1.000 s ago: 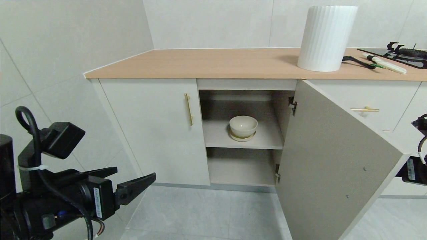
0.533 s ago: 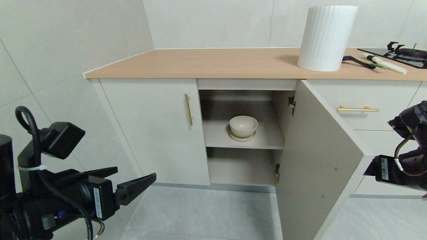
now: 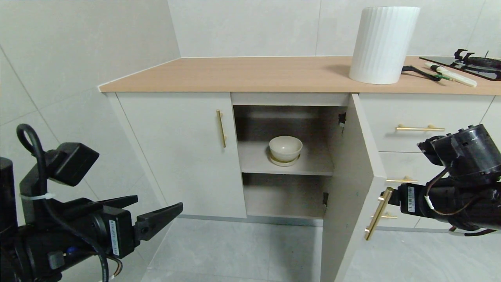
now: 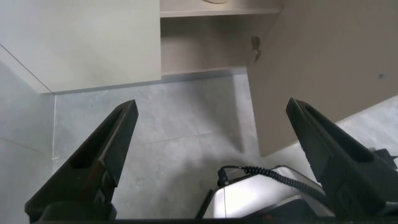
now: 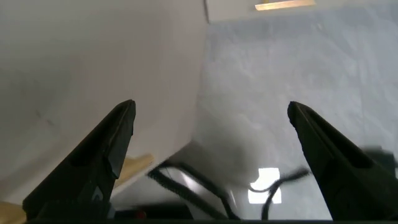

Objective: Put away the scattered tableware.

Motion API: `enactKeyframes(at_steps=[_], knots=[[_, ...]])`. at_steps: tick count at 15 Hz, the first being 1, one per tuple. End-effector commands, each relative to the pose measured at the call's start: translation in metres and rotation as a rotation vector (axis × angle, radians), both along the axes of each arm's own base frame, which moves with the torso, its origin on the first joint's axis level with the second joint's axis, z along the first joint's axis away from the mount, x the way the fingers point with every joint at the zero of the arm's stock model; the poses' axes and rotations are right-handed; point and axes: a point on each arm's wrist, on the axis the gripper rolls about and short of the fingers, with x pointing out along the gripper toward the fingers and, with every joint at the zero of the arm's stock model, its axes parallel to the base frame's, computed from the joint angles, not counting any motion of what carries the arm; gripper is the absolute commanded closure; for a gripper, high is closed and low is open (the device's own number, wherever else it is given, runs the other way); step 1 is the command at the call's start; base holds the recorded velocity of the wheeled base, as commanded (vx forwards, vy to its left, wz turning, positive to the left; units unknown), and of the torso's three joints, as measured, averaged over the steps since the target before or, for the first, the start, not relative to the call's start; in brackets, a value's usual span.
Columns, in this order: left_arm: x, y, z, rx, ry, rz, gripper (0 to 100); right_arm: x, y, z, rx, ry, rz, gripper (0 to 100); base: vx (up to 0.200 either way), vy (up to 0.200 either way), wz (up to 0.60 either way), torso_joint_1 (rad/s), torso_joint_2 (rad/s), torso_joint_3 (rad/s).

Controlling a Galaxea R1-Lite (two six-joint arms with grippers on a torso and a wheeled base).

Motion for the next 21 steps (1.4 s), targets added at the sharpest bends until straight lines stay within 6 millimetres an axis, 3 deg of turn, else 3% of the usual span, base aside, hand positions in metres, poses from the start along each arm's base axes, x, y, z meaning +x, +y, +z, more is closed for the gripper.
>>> enactKeyframes(at_steps=[1, 4, 9, 15, 21], knots=[[0.0, 0.0, 0.001, -0.003, -0.004, 0.001, 0, 0.005, 0.018, -0.005, 0.004, -0.008, 0.064, 0, 0.0, 0.0, 0.0, 0.0, 0.0, 0.0], [0.001, 0.0, 0.001, -0.002, -0.003, 0.002, 0, 0.024, 0.035, -0.009, 0.013, -0.004, 0.101, 0, 0.0, 0.0, 0.0, 0.0, 0.0, 0.0], [-0.001, 0.001, 0.003, -0.009, -0.016, 0.004, 0, 0.052, 0.06, 0.007, 0.064, -0.03, 0.266, 0, 0.0, 0.0, 0.0, 0.0, 0.0, 0.0], [-0.001, 0.001, 0.004, -0.011, -0.022, 0.004, 0, 0.089, 0.094, -0.001, 0.081, -0.035, 0.365, 0, 0.0, 0.0, 0.0, 0.0, 0.0, 0.0], [-0.001, 0.001, 0.005, -0.011, -0.024, 0.003, 0, 0.098, 0.1, -0.006, 0.097, -0.054, 0.356, 0, 0.0, 0.0, 0.0, 0.0, 0.0, 0.0]])
